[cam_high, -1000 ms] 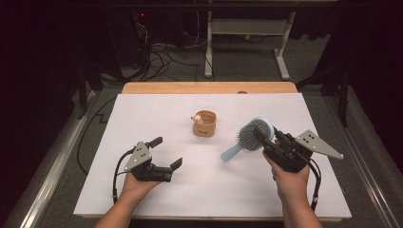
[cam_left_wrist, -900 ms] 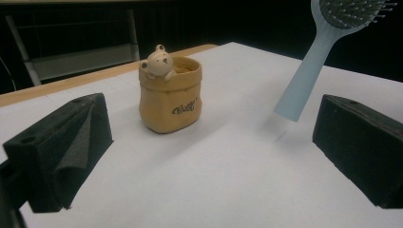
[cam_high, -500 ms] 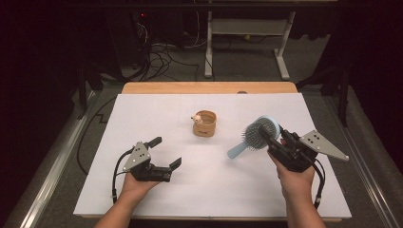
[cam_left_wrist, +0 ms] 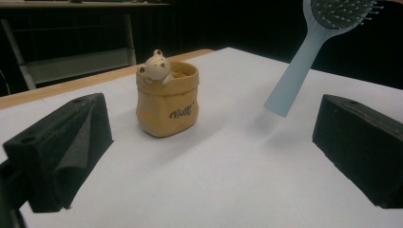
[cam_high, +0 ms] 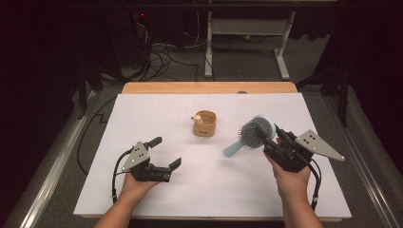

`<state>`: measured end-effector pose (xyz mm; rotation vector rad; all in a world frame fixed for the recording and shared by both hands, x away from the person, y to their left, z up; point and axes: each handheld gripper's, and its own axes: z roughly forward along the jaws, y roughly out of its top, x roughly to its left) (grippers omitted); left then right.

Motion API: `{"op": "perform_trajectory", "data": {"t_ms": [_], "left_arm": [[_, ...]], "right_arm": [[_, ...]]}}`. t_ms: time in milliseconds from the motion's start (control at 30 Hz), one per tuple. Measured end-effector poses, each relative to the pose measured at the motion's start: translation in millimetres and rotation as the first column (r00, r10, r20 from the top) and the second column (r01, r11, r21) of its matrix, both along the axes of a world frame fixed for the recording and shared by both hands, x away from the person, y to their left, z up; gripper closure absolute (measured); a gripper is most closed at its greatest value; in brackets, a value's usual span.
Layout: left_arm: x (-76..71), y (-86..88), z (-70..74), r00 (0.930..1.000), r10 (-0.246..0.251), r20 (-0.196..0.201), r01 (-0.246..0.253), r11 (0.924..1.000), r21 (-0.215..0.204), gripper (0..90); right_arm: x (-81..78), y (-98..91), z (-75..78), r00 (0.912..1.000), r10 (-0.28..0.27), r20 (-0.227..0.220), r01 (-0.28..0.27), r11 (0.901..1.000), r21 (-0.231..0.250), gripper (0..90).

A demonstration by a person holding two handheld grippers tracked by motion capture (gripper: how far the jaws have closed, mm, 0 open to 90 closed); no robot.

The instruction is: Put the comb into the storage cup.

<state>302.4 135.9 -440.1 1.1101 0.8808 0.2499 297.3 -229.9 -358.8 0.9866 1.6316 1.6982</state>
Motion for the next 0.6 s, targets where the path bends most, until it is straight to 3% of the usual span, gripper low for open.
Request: {"op": "perform_trajectory", "data": {"t_ms": [600], "left_arm": [[0.7, -1.9, -2.6, 0.9999, -0.012, 0.004, 0.012, 0.9998, 0.014, 0.5]], "right_arm": [[16.5, 17.5, 8.3, 0.9999, 0.004, 0.013, -0.005, 0.9999, 0.009, 59.9]]}}
